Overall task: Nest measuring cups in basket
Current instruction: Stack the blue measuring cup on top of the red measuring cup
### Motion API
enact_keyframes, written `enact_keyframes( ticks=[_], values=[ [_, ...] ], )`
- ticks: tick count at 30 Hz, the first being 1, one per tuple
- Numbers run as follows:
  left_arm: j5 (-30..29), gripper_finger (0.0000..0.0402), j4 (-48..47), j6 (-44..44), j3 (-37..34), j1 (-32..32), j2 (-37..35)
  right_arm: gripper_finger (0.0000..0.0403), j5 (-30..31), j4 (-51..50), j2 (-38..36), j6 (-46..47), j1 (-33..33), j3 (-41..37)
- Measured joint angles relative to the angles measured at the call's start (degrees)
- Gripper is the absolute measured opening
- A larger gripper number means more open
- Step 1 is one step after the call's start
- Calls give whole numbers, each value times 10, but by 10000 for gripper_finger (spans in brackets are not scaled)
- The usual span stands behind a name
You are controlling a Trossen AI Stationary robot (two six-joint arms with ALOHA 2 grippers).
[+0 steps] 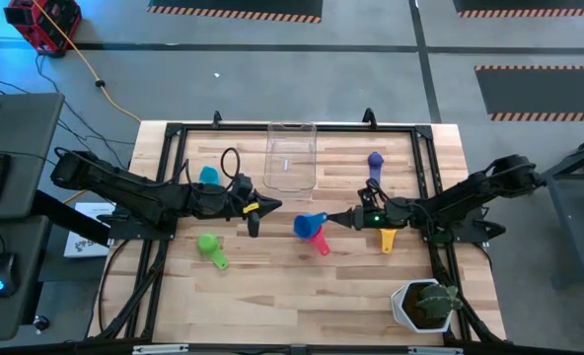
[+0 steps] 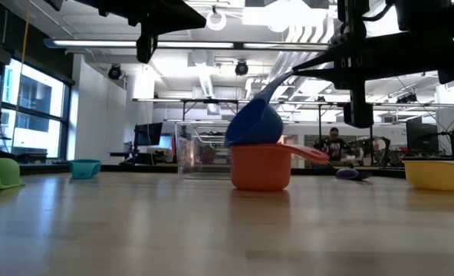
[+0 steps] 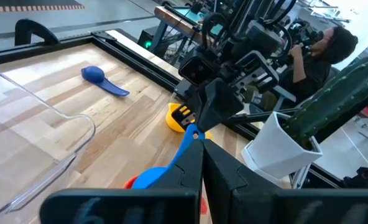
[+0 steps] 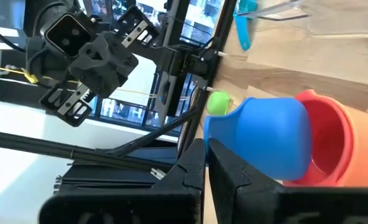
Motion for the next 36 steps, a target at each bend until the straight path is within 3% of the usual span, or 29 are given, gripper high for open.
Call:
enact_keyframes(
  ticks=[9,15,19,23,36],
  values=[
    [0,0,0,0,0,0,0,6,2,-5,0,5,0,0],
    [1,0,0,-3,0,6,0,92,-22,-38,0,19,0,0],
    [3,0,1,-10,0,12,0,161,-77,-50,-2,-6,-13,0],
    [4,0,3,-15,0,15,0,199,-132,-50,-2,-15,-29,0],
    [5,0,3,-15,0,15,0,204,-301,-151,-2,10,-41,25]
  ],
)
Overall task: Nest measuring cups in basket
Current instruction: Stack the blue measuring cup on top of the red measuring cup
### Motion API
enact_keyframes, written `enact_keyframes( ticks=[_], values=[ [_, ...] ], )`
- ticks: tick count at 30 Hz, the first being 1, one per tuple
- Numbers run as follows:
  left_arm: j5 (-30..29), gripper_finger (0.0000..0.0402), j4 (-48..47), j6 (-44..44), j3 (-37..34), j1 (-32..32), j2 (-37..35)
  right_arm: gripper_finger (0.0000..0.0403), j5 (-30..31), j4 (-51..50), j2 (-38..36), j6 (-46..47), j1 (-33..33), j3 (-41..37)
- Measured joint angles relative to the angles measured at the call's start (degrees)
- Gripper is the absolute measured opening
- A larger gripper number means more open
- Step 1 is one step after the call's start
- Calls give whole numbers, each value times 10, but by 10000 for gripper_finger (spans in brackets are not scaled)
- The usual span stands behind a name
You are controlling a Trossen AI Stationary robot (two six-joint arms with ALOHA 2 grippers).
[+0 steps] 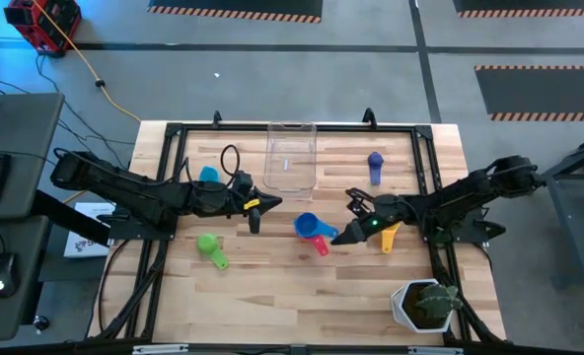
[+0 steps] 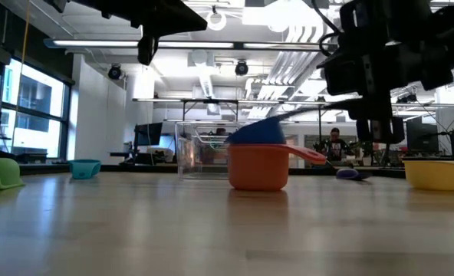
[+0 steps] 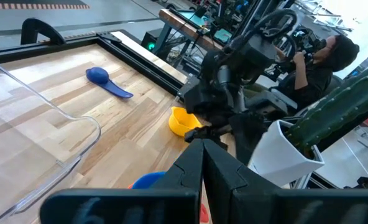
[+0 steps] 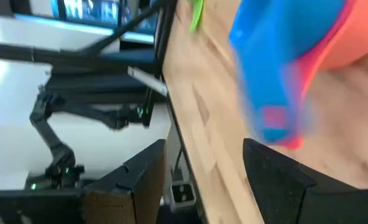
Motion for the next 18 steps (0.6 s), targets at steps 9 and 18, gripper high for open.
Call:
enact_keyframes(
  ticks=[9,18],
  values=[
    [0,0,0,0,0,0,0,204,-118,-240,0,-92,-7,120],
    [0,0,0,0,0,0,0,133,34,-434,-64,-176,-65,155]
  ],
)
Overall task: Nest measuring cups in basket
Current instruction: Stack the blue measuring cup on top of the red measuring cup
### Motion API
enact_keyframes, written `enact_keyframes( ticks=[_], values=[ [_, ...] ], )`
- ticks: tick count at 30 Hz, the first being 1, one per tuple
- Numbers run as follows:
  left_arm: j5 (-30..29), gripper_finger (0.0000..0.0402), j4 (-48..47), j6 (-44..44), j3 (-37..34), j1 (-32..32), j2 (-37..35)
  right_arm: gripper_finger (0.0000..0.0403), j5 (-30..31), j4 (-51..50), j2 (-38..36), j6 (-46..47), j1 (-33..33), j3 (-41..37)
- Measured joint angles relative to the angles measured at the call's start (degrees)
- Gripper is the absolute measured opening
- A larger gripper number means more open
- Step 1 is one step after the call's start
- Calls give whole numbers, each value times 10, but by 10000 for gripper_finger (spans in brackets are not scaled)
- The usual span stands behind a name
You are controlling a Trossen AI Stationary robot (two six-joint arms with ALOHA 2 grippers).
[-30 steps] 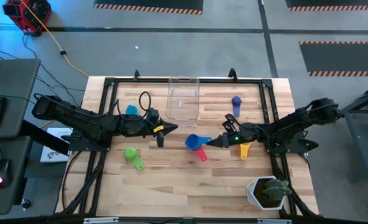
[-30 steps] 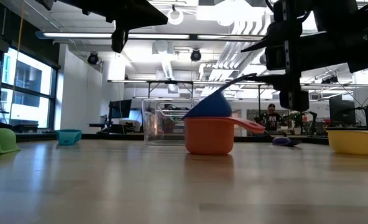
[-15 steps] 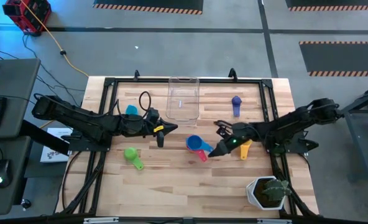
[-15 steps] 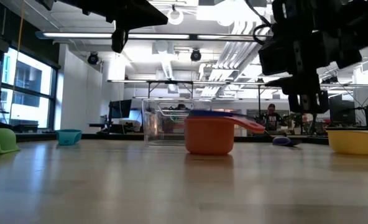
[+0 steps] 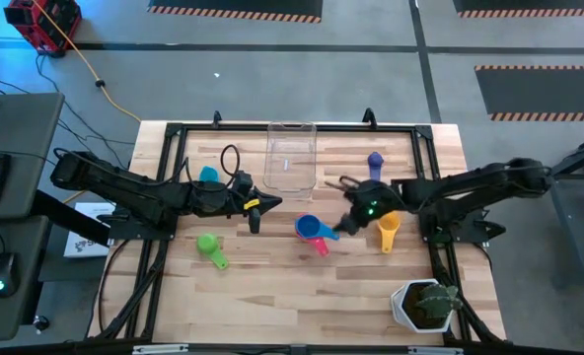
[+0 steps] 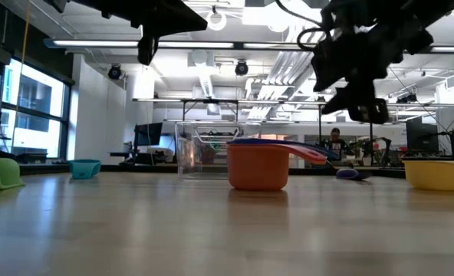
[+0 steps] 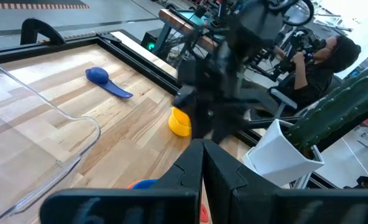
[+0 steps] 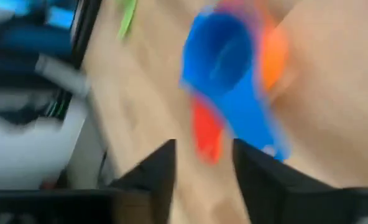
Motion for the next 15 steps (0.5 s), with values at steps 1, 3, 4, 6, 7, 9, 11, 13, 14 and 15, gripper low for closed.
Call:
enact_keyframes(
  ticks=[1,3,4,6,7,9,11,13,14,15],
  values=[
    [0,0,0,0,0,0,0,105,32,-8,-2,5,-3,-3],
    [0,0,0,0,0,0,0,42,85,-16,5,16,-6,-13],
    [0,0,0,0,0,0,0,22,108,-12,14,27,-3,-18],
    [0,0,0,0,0,0,0,16,138,11,36,57,7,-25],
    [0,0,0,0,0,0,0,23,145,25,51,71,12,-29],
    [0,0,0,0,0,0,0,27,148,36,80,83,21,-31],
    [0,0,0,0,0,0,0,17,148,59,102,86,28,-31],
    [0,0,0,0,0,0,0,5,144,81,119,97,35,-31],
    [0,0,0,0,0,0,0,3,144,86,126,100,39,-31],
    [0,0,0,0,0,0,0,5,143,93,131,108,42,-31]
  ],
)
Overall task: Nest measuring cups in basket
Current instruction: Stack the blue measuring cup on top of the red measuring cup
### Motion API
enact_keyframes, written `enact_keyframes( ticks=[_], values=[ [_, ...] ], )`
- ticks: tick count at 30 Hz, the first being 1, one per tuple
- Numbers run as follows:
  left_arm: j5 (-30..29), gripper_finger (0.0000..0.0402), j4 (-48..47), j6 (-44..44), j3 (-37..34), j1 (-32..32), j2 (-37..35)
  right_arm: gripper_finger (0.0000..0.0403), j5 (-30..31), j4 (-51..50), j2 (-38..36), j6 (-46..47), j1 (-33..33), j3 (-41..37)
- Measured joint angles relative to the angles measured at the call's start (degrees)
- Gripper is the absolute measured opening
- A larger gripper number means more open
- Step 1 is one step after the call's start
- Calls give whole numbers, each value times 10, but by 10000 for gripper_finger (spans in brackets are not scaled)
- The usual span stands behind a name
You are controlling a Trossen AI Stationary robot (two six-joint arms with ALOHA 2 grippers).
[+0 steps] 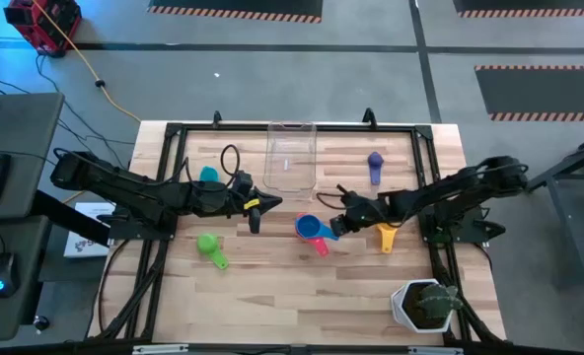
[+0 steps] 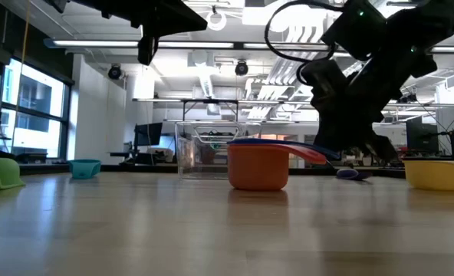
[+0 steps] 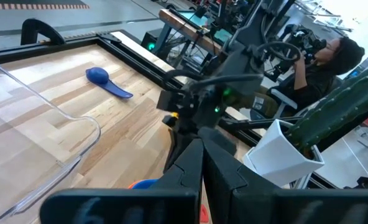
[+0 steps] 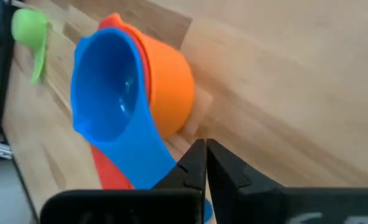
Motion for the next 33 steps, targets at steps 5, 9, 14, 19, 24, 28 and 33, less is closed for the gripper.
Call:
enact_keyframes(
  ticks=[5,9,14,19,24,28,33],
  values=[
    [0,0,0,0,0,0,0,2,-3,7,3,21,22,0],
    [0,0,0,0,0,0,0,1,-8,22,3,41,40,0],
    [0,0,0,10,0,0,0,0,4,28,3,71,64,0],
    [39,0,-13,10,0,0,0,0,26,27,3,102,85,0],
    [140,0,-153,-46,8,-5,16,0,41,27,3,113,95,0],
    [191,0,-168,-21,33,-15,102,0,45,26,3,117,94,0],
    [194,0,-165,28,90,-27,252,0,45,27,3,118,94,0]
  ],
)
